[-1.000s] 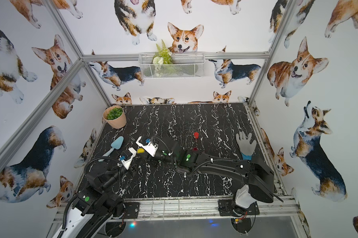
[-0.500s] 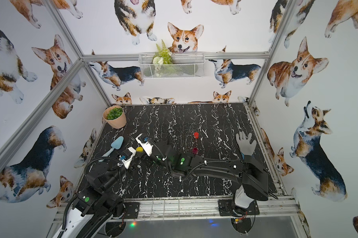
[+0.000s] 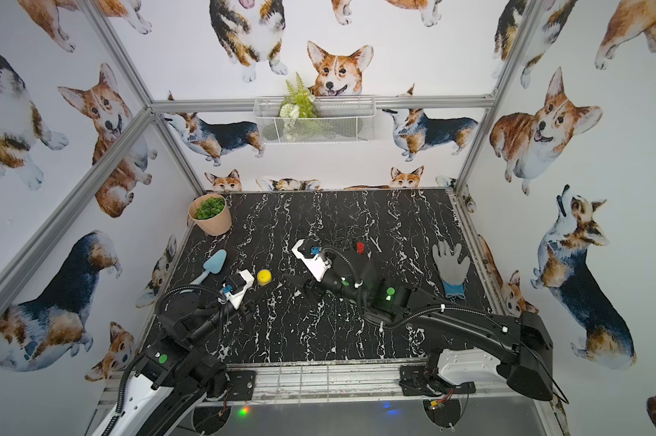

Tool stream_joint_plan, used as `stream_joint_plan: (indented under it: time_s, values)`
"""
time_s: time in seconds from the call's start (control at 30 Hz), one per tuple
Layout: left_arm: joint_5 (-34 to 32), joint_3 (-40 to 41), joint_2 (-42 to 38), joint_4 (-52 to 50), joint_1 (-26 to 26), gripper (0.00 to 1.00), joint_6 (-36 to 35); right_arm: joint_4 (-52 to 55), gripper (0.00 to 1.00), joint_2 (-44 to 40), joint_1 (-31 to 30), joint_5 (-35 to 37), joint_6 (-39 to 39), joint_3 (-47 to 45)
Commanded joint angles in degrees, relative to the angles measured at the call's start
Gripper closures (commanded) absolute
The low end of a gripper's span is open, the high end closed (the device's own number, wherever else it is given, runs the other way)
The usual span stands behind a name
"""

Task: Close the paint jar lid
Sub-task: Screw the lid onto the paint jar.

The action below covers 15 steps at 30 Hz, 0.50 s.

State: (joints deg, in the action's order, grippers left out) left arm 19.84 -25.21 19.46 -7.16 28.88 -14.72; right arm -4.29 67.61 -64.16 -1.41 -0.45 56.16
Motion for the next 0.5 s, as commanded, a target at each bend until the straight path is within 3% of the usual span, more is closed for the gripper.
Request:
stream_joint_plan:
  time_s: [0.0,0.1,0.23,0.47]
  values:
    - [9.2,0.0,0.8,3.6,0.0,0.68,1.3,1.2,0.34,-0.9,2.1,-18.5,-7.9,0.2]
    - [12.9,-0.1,1.9,4.3,-0.1,0.68,2.5,4.8,0.35,1.7,2.3,-24.9,-13.0,3.8]
    - [14.1,-0.1,2.3,4.5,-0.1,0.68,2.9,5.1,0.36,6.1,2.3,-30.2,-13.9,7.1]
    - [11.9,-0.2,2.2,4.0,-0.1,0.68,2.2,7.1,0.46,11.0,2.3,-30.6,-14.1,11.4]
